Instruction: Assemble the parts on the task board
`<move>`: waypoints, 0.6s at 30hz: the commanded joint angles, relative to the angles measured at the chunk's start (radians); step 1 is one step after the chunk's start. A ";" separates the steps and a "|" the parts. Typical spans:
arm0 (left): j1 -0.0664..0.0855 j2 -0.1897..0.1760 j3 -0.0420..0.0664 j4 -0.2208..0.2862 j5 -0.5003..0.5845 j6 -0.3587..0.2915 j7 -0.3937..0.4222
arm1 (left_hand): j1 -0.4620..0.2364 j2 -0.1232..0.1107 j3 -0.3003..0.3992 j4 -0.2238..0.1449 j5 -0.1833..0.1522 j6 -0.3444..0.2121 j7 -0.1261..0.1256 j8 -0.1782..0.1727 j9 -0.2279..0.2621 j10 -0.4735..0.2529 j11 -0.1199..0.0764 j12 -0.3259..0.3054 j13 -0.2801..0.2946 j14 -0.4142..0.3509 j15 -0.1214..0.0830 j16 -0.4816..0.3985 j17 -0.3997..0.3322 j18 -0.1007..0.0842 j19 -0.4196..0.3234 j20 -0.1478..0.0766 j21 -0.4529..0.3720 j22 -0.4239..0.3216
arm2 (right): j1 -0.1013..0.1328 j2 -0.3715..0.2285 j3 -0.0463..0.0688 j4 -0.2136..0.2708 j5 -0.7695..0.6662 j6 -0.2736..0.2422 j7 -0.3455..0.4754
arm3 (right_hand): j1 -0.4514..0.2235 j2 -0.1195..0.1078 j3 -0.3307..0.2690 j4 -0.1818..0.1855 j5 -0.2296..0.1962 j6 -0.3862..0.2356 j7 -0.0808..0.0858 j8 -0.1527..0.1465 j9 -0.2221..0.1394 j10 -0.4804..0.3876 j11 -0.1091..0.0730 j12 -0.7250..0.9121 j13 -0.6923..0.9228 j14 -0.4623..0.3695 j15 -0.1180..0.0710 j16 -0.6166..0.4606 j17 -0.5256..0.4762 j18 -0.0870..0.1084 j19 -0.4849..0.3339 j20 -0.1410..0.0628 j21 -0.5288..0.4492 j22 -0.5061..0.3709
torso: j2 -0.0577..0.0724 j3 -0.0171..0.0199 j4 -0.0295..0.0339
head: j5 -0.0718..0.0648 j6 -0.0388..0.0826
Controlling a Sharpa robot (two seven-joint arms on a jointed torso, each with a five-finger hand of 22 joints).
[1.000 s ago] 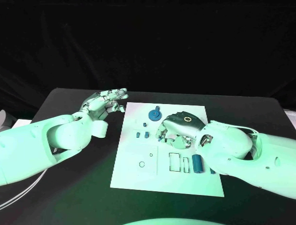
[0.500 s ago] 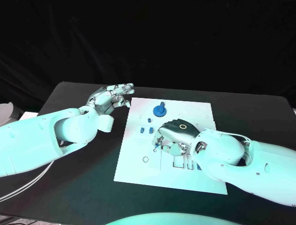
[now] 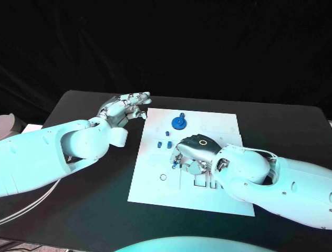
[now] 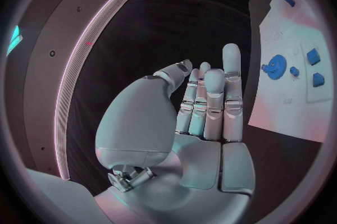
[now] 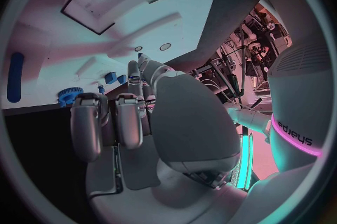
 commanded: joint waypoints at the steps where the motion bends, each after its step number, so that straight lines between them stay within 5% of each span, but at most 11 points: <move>1: 0.000 0.000 0.001 0.003 0.000 0.022 0.002 | 0.004 0.004 -0.004 0.000 0.007 -0.006 0.002 0.002 -0.001 -0.008 0.002 0.006 0.001 -0.004 -0.003 0.003 -0.001 0.010 0.000 -0.003 -0.006 -0.002 | -0.001 0.003 0.000 -0.002 -0.019 0.033 0.001 | -0.009 -0.001 0.001 -0.002 0.007 0.005 0.007 0.003 0.001 0.003 0.004 0.002 -0.001 0.075 0.004 0.006 0.108 0.013 0.015 0.007 0.003 0.083 | 0.000 -0.0004 0.0003 | 0.000 -0.002; 18: 0.000 -0.003 0.001 0.004 -0.002 0.026 -0.003 | 0.004 0.004 -0.004 0.000 0.007 -0.006 0.002 0.002 -0.001 -0.008 0.002 0.006 0.001 -0.004 -0.003 0.003 -0.001 0.010 0.000 -0.003 -0.006 -0.002 | -0.001 0.019 -0.004 -0.018 -0.051 0.082 -0.027 | -0.015 -0.001 0.000 -0.002 0.006 0.006 0.006 0.003 0.002 0.003 0.004 0.003 -0.003 0.075 0.004 0.005 0.107 0.013 0.014 0.008 0.002 0.082 | 0.000 -0.0004 0.0002 | -0.001 -0.008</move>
